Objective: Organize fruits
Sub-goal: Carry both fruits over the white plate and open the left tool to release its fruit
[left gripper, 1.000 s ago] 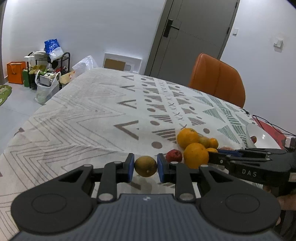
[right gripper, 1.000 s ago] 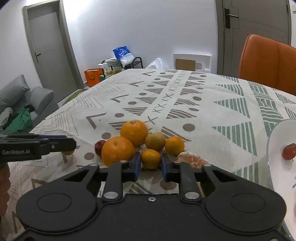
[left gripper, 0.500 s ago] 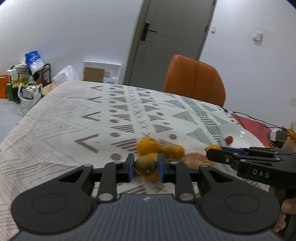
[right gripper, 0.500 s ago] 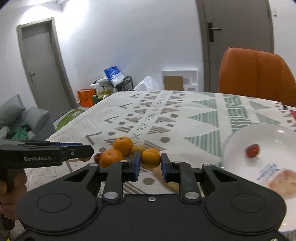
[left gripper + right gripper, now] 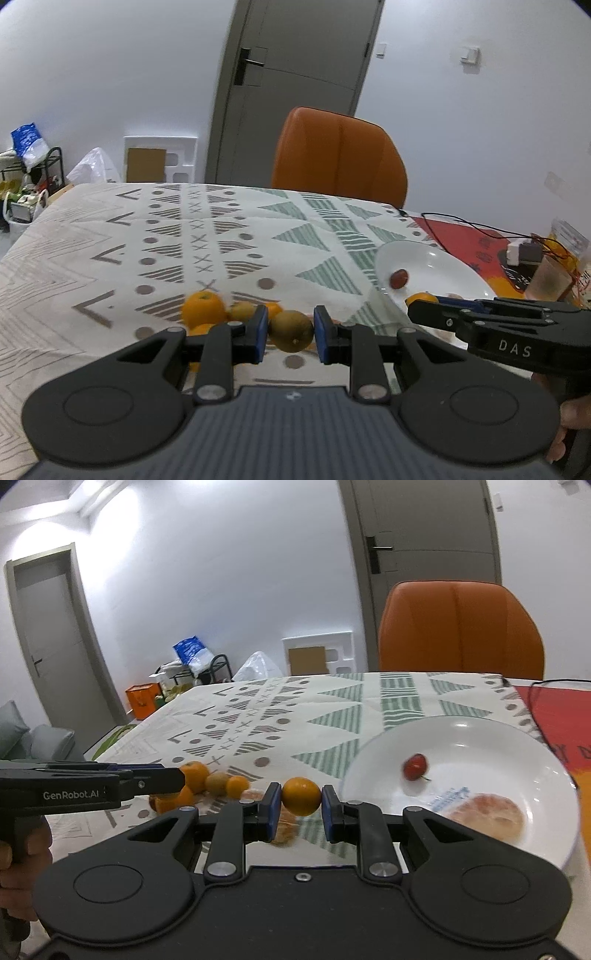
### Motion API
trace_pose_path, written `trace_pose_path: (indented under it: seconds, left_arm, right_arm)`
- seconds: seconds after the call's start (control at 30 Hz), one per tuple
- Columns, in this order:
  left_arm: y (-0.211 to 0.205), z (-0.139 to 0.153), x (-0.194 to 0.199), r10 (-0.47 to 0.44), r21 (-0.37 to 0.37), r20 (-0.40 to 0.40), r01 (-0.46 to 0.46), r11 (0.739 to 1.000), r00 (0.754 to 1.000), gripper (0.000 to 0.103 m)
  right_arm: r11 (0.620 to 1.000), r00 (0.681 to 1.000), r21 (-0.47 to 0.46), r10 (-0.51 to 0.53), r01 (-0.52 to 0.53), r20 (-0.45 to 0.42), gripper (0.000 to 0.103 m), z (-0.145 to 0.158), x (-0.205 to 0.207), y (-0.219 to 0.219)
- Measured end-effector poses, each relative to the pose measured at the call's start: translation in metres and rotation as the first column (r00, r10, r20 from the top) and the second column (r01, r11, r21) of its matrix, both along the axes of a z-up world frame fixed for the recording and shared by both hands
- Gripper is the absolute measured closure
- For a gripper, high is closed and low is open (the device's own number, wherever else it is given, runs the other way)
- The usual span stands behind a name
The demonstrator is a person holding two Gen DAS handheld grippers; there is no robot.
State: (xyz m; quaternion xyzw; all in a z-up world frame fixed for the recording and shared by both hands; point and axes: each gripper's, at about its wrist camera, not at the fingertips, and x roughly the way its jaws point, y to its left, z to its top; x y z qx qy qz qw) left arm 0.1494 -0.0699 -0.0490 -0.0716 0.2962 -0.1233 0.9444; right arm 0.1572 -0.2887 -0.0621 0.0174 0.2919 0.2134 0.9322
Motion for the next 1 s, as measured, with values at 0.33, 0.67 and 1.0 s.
trace_pose_path:
  seconds: [0.33,0.67,1.0]
  left_arm:
    - [-0.037,0.003,0.004,-0.069,0.022,0.007,0.068,0.997,0.998,0.078]
    - [-0.073,0.005,0.011,-0.130,0.044,0.014,0.130,0.991,0.991,0.078]
    - [-0.106,0.004,0.029,-0.181,0.067,0.015,0.180,0.981,0.983,0.078]
  right_arm:
    - [0.997,0.997,0.023,-0.075,0.075,0.009,0.081,0.001,-0.009,-0.039]
    - [0.988,0.989,0.035,-0.149,0.149,0.012,0.081,-0.003,-0.014,-0.076]
    - [0.976,0.977,0.031,-0.215,0.215,0.007,0.081,-0.007,-0.006,-0.107]
